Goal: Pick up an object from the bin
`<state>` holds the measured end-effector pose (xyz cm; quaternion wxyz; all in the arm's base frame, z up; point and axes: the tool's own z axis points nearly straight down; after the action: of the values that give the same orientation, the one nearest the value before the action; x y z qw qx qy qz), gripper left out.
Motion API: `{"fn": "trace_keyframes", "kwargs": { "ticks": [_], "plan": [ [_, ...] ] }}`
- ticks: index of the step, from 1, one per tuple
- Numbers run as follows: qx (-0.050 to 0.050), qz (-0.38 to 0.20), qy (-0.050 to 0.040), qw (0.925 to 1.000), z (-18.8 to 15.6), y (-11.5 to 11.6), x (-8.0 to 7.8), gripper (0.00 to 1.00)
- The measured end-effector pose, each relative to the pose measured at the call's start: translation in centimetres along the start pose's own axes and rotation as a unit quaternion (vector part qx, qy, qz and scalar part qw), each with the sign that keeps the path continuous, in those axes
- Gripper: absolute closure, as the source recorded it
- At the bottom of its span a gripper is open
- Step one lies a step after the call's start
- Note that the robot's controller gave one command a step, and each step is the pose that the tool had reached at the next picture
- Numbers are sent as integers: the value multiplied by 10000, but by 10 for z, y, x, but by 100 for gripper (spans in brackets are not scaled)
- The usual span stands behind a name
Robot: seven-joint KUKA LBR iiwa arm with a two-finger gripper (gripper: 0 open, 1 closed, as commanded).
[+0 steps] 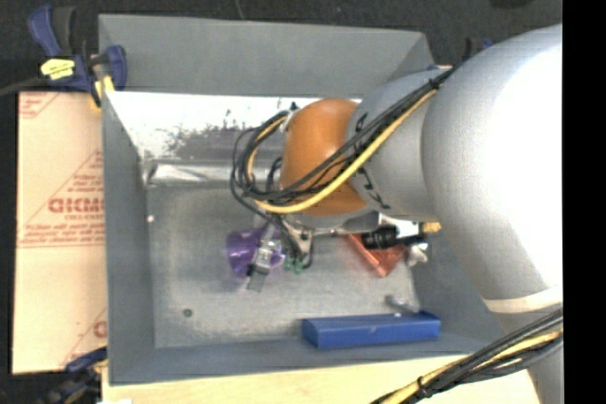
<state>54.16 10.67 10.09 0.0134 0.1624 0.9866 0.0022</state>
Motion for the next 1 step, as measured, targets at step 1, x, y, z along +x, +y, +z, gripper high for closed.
{"fn": "trace_keyframes", "kwargs": {
  "ticks": [1],
  "plan": [
    [5,13,1,10000,19,-15,7,0]
  ]
}}
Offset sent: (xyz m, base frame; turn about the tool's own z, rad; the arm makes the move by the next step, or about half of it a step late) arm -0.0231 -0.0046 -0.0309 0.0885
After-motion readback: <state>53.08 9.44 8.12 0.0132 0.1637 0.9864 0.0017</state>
